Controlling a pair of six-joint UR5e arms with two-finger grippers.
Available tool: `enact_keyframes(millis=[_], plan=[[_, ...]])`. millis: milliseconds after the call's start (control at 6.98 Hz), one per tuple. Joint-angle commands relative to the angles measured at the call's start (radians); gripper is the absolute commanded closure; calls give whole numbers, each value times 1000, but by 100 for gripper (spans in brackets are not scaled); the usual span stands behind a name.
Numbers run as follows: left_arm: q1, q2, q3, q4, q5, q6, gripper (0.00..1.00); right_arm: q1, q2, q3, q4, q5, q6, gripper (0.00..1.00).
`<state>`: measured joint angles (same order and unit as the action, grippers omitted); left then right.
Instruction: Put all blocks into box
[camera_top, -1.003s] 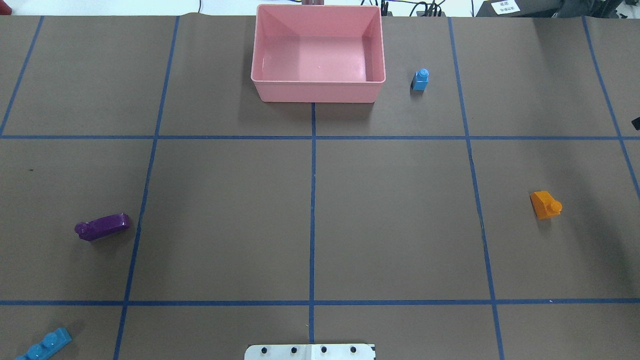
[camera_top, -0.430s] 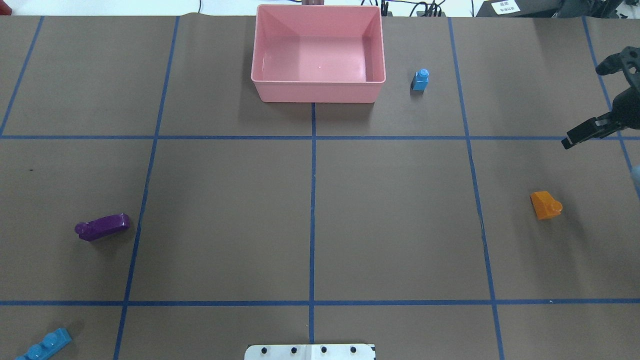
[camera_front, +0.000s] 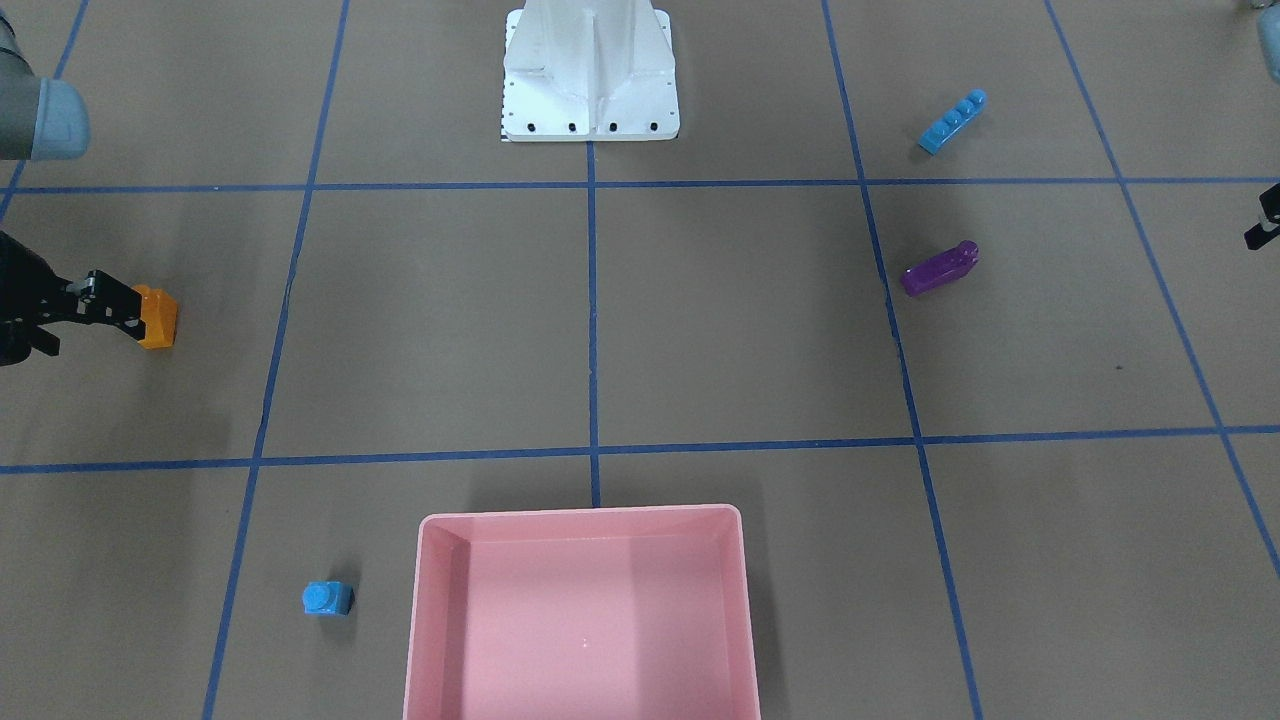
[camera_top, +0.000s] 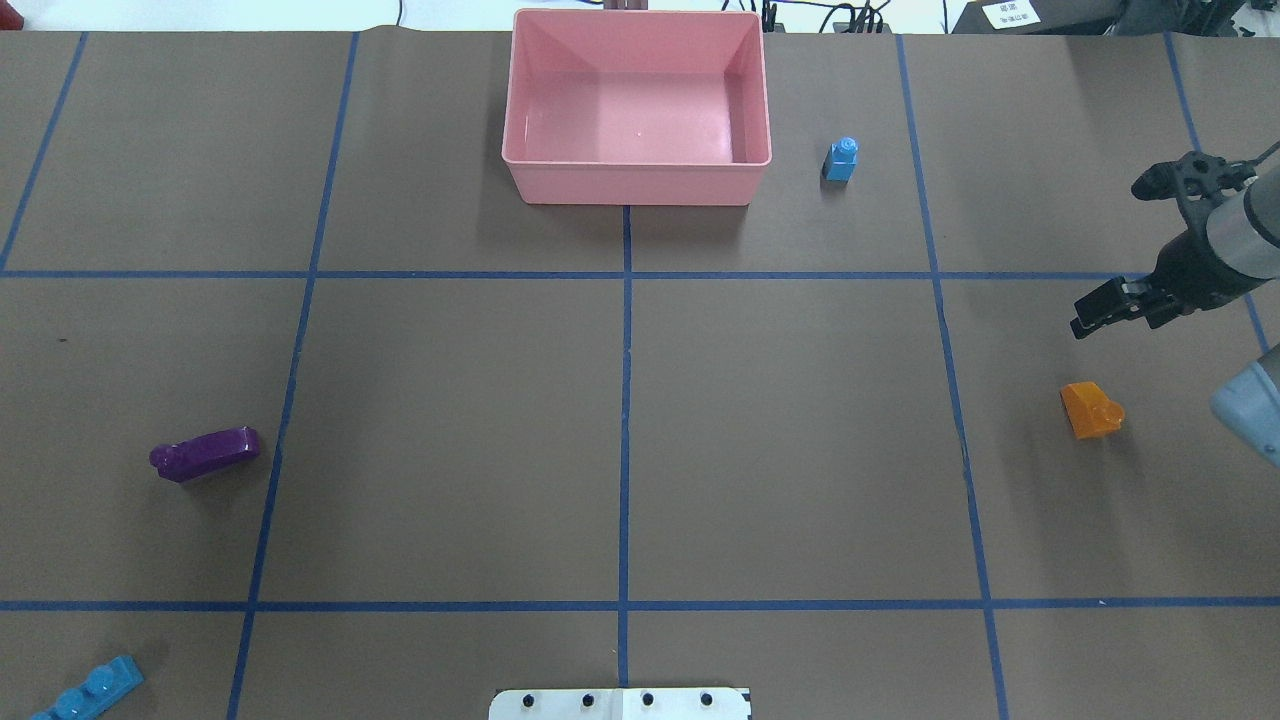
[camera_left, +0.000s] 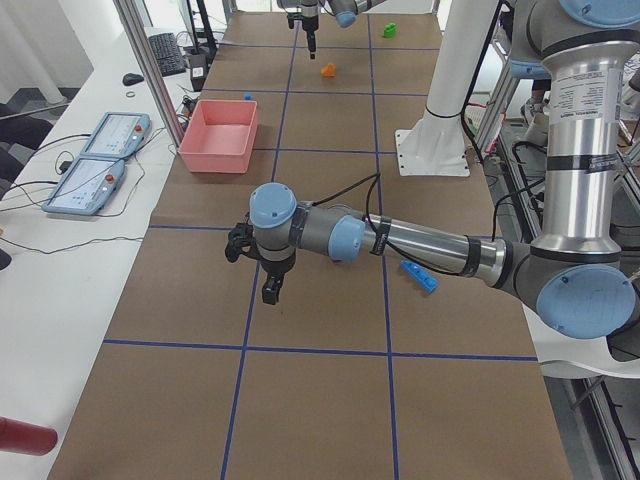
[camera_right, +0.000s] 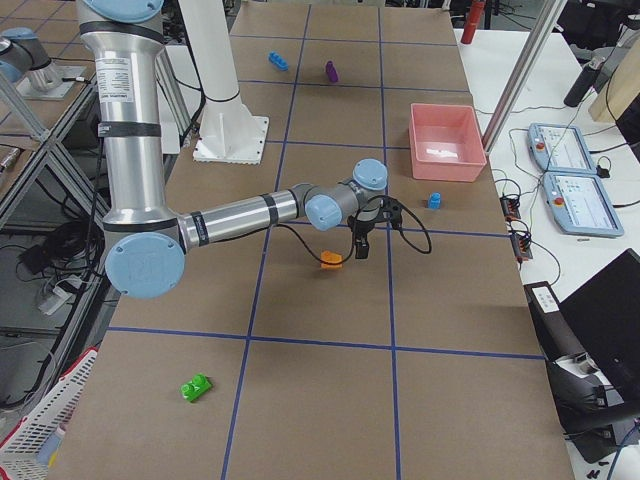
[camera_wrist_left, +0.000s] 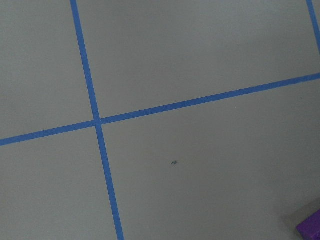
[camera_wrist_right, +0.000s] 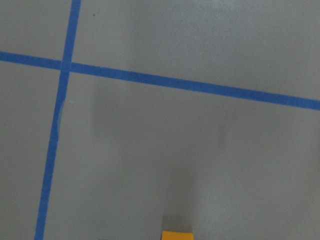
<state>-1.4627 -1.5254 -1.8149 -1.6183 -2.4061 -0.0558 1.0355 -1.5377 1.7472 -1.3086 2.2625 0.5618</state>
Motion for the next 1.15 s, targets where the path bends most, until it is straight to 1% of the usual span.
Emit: enact_keyframes(millis=[0,143,287,573,717,860,1003], plan=[[-1,2,-7,-3,-1,-19,0,-82,-39,-3,19,-33,27,0],[-1,2,-7,-3,-2,-19,0,-119,-51,-3,19,-52,26,0],[-1,2,-6,-3,-2,-19,0,-144,-56,-6,19,-52,24,0],[-1,2,-7,-3,-2,-19,0,-149,-68,-9,17,-52,20,2],[-1,2,-7,-3,-2,-19,0,-147,-81,-9,17,-52,18,31],[-1,2,-14,-3,-2,-21,0,-147,-85,-15,17,-54,17,72],[-1,2,-15,-3,-5,-21,0,-147,-84,-18,17,-54,17,90]])
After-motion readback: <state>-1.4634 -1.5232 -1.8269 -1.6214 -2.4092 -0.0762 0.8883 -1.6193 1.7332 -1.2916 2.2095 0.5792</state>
